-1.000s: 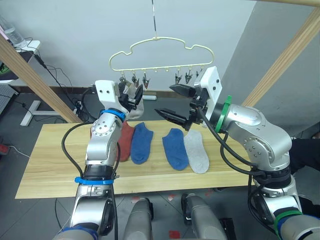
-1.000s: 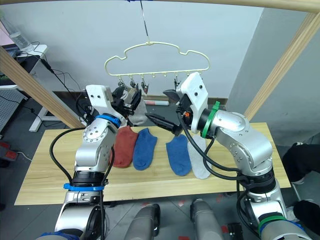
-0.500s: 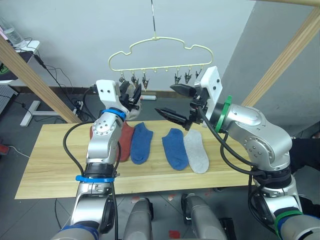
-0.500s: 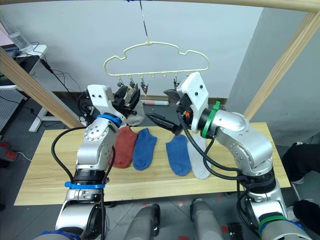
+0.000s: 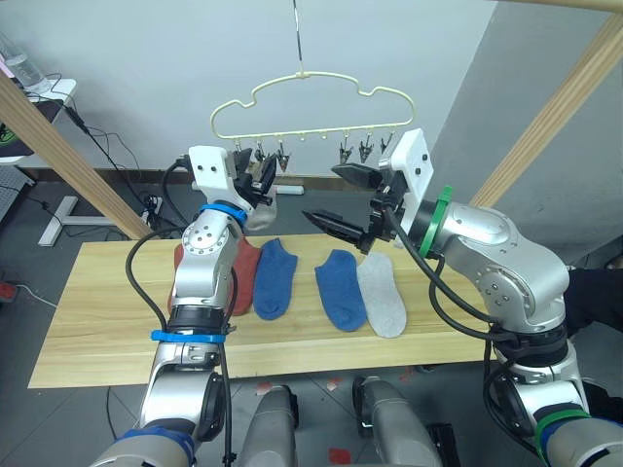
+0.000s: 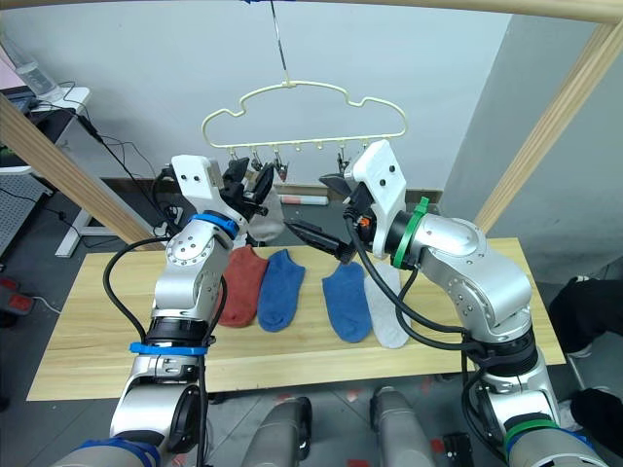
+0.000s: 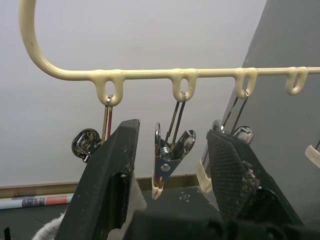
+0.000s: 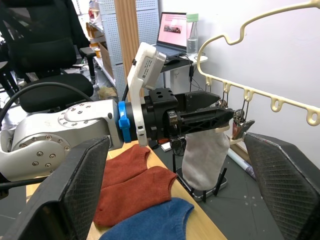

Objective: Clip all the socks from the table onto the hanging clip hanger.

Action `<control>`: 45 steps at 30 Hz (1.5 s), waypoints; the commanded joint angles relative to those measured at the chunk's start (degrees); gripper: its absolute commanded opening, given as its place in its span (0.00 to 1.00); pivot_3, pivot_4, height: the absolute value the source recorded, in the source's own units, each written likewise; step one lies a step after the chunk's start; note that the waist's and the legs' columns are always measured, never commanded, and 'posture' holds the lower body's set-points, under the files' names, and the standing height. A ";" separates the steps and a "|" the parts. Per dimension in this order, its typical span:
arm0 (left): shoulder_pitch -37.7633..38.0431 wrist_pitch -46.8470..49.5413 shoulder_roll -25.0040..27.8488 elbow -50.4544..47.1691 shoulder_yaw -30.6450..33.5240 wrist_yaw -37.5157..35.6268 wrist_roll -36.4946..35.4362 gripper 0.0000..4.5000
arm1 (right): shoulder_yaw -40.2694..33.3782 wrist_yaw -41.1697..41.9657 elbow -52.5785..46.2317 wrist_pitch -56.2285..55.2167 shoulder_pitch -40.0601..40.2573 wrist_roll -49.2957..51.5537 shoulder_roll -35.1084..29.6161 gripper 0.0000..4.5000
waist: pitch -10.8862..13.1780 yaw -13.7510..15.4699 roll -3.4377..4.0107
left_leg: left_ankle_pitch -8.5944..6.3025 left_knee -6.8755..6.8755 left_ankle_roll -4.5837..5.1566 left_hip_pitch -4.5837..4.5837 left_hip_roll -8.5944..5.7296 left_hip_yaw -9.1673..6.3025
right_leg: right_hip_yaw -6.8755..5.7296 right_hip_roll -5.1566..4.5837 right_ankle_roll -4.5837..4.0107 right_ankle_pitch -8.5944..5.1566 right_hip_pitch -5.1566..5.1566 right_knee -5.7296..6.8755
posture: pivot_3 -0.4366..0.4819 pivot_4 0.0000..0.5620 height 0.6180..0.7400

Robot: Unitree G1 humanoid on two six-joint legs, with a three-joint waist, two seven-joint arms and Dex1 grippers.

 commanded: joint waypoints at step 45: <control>-9.27 74.80 13.47 -10.78 14.53 -15.89 -37.82 0.00 | 10.41 8.28 58.27 -21.73 -3.24 -24.21 -4.66 0.99 | 0.00 -2.29 0.00 | 0.00 0.01 0.00 0.20 0.15 0.02 | 0.09 0.34 0.18 -0.11 0.03 0.18 | 0.42 0.47 1.00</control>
